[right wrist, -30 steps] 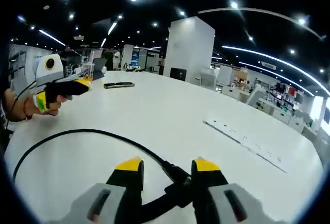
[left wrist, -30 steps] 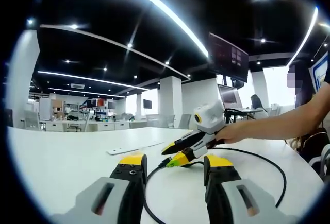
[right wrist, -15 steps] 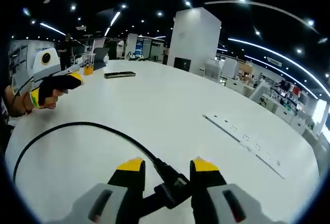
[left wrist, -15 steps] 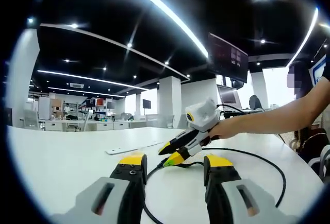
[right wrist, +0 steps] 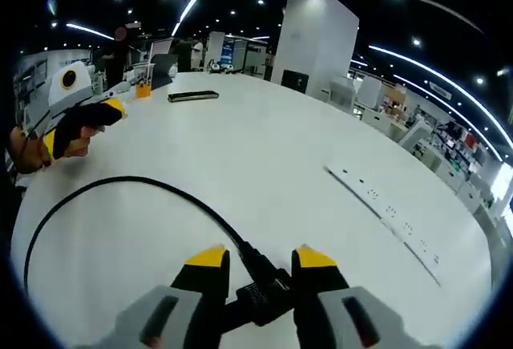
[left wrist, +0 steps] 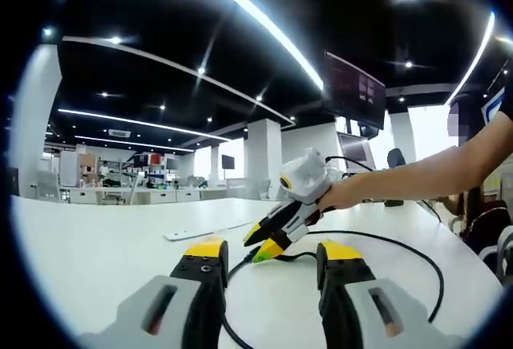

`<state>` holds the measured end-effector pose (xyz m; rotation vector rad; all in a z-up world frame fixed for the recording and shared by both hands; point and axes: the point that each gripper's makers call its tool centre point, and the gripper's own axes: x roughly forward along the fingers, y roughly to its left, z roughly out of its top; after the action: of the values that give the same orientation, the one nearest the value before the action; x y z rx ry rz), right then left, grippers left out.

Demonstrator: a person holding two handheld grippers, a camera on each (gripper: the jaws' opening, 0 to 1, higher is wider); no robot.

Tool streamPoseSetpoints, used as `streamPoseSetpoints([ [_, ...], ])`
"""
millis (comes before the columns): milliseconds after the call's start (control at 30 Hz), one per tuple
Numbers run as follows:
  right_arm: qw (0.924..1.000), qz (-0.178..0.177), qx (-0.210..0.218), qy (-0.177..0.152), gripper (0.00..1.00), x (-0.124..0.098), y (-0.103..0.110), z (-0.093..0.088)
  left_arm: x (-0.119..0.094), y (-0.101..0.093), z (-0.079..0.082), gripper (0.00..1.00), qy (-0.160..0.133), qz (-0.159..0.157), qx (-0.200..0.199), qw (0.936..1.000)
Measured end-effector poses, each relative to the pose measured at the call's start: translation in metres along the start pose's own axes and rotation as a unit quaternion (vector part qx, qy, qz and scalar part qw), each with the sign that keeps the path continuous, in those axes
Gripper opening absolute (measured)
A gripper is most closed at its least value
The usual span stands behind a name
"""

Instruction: Find the charging cable on the desk, coil it up and secure with Velcro.

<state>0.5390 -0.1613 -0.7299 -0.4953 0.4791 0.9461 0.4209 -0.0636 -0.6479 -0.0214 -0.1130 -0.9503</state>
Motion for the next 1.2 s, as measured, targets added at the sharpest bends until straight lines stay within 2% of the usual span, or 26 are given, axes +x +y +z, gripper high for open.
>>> streamPoseSetpoints([
  [500, 0.9996, 0.015, 0.009, 0.021, 0.27, 0.0021, -0.0068, 0.0007, 0.0002, -0.0024, -0.0001, 0.45, 0.001, -0.004, 0.001, 1.0],
  [833, 0.9986, 0.028, 0.019, 0.039, 0.23, 0.0042, -0.0013, -0.0074, 0.0003, -0.002, -0.0008, 0.45, 0.002, -0.003, 0.0, 1.0],
  [1200, 0.9979, 0.043, 0.02, 0.043, 0.18, 0.0047, 0.0019, -0.0078, -0.0002, 0.0, -0.0009, 0.45, 0.002, -0.003, 0.001, 1.0],
])
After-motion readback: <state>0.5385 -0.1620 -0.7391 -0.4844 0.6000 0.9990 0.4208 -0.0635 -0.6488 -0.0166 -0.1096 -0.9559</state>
